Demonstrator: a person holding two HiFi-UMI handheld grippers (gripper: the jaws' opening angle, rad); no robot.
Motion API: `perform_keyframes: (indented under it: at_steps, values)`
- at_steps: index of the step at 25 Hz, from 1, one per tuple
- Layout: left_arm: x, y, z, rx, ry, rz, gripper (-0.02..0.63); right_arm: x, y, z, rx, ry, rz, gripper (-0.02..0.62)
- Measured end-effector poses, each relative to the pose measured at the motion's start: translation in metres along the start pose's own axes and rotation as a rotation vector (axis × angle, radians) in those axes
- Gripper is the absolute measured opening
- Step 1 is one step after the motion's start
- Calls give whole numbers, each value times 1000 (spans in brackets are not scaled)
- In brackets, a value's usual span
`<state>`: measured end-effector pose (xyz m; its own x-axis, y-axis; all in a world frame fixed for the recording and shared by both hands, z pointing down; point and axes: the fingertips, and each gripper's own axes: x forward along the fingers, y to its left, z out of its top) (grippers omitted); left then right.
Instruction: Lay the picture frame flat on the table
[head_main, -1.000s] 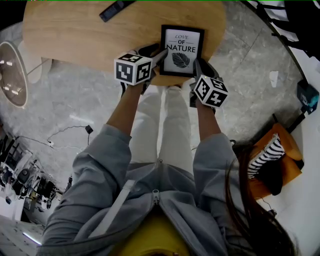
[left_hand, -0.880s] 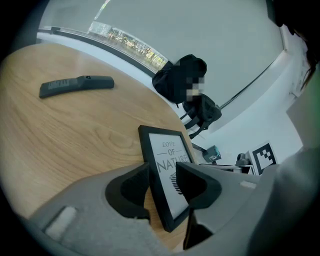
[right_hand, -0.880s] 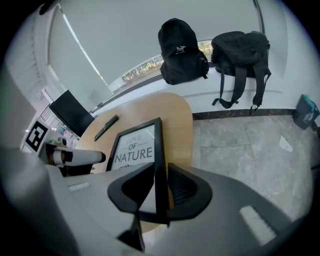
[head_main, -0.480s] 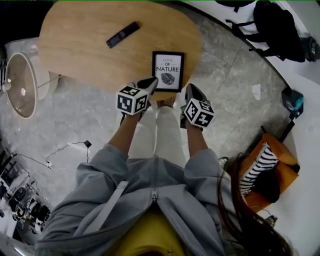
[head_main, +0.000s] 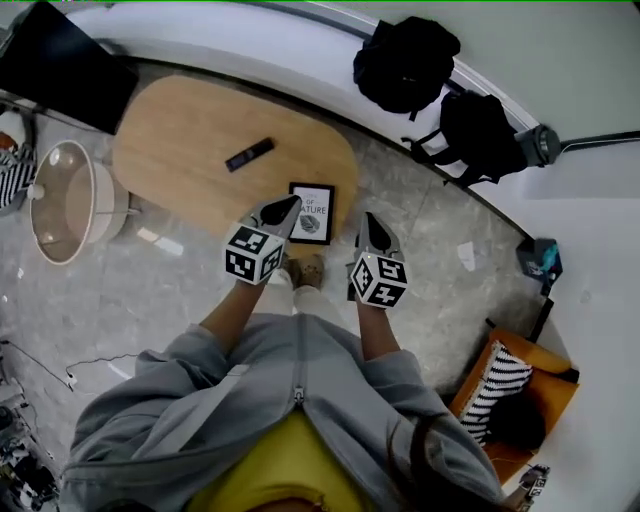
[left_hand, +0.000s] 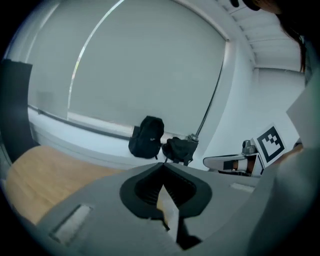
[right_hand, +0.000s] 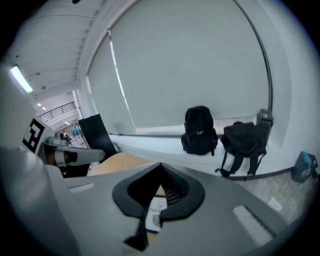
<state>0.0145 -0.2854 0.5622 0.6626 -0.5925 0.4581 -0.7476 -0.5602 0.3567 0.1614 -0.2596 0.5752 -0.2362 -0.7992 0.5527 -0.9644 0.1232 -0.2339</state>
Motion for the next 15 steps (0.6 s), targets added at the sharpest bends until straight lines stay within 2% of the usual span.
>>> perform_keyframes:
  at_steps: [7, 10, 15]
  values:
    - [-74, -42, 122, 154, -278, 94, 6, -71, 32, 122, -104, -262, 51, -3]
    - [-105, -65, 160, 223, -384, 125, 6, -106, 49, 168, -164, -379, 65, -2]
    - [-142, -89, 209, 281, -515, 178, 6, -154, 68, 232, -289, -557, 61, -2]
